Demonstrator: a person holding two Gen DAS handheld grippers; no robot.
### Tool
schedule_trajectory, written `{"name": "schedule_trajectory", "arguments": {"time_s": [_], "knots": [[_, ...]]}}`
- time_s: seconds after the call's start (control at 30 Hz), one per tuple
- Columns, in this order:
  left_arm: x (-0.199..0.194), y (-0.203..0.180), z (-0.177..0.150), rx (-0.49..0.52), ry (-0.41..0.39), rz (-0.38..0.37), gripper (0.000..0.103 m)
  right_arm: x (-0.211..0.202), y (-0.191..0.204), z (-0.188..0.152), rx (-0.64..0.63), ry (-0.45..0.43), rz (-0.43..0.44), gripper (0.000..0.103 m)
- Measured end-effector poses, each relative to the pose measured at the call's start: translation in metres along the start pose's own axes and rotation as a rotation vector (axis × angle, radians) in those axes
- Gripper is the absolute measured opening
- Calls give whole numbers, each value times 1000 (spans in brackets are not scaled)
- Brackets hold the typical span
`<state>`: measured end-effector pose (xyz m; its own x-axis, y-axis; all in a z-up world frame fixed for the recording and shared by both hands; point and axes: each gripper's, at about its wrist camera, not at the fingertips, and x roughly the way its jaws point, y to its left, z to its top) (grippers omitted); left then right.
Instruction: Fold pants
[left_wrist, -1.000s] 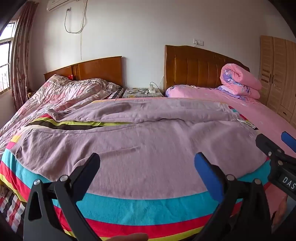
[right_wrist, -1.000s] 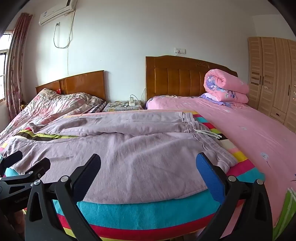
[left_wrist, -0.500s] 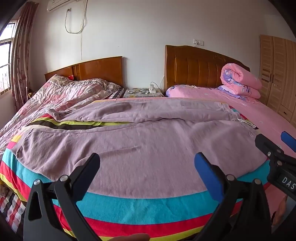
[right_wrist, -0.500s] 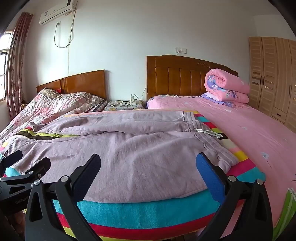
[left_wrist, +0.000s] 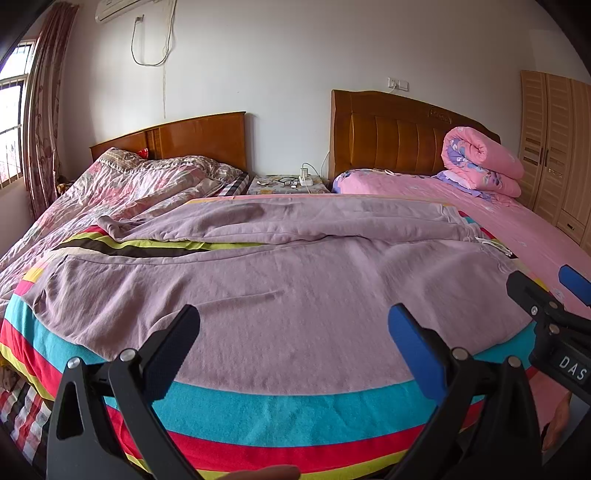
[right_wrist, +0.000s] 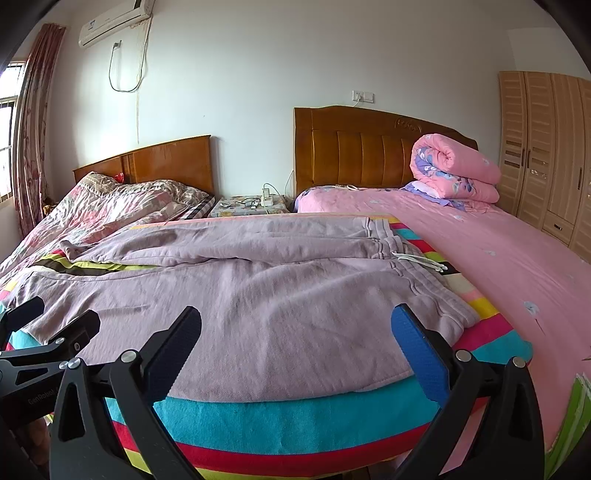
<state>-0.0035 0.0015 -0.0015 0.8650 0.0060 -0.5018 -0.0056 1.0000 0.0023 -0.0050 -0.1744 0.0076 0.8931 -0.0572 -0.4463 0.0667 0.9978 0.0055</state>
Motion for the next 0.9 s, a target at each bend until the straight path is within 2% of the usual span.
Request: {"name": "schedule_trajectory", "arguments": {"time_s": [0.9], "knots": [[0, 0, 0, 1, 1, 0, 102, 2, 0, -2, 3, 15, 9, 99]]}}
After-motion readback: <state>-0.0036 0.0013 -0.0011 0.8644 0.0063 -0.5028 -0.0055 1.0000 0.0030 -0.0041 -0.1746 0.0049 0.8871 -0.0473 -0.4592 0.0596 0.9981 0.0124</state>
